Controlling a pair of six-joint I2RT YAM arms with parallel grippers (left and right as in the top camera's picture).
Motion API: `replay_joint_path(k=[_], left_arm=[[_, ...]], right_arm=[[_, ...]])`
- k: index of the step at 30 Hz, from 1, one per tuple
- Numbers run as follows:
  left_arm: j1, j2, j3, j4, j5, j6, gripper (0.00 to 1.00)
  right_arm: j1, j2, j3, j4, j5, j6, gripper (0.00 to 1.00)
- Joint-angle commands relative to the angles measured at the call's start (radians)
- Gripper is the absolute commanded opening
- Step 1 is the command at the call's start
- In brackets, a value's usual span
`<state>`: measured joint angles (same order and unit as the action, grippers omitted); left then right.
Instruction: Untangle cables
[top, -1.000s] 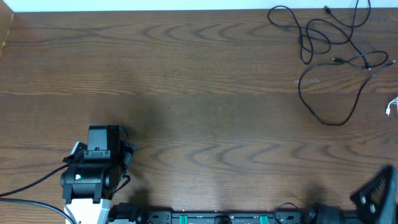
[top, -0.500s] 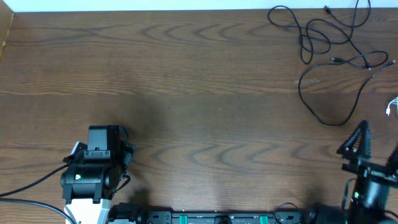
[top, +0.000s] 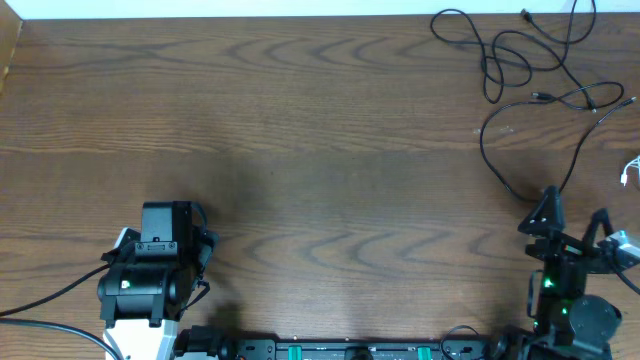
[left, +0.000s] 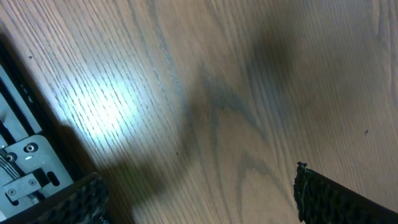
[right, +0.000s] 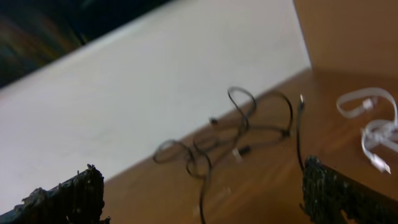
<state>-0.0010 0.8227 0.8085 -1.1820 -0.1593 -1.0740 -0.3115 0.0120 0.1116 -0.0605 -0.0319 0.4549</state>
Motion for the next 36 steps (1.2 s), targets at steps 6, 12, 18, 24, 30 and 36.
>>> replay_joint_path(k=[6, 12, 18, 24, 30, 36], left_arm=[[0.005, -0.001, 0.014, -0.007, -0.009, -0.008, 0.97], [0.005, -0.001, 0.014, -0.007, -0.009, -0.008, 0.97], [0.005, -0.001, 0.014, -0.007, -0.009, -0.008, 0.97], [0.005, -0.001, 0.014, -0.007, -0.009, -0.008, 0.97], [0.005, -0.001, 0.014, -0.007, -0.009, -0.009, 0.97], [0.005, -0.001, 0.014, -0.007, -0.009, -0.008, 0.97]], right_arm=[[0.004, -0.003, -0.108, 0.011, 0.010, 0.021, 0.99], [0.004, -0.003, -0.106, -0.002, 0.019, 0.019, 0.99], [0.004, -0.003, -0.106, -0.014, 0.018, 0.019, 0.99], [0.004, -0.003, -0.106, -0.014, 0.018, 0.019, 0.99], [0.004, -0.003, -0.106, -0.014, 0.018, 0.019, 0.99], [0.004, -0.003, -0.106, -0.014, 0.018, 0.019, 0.99]])
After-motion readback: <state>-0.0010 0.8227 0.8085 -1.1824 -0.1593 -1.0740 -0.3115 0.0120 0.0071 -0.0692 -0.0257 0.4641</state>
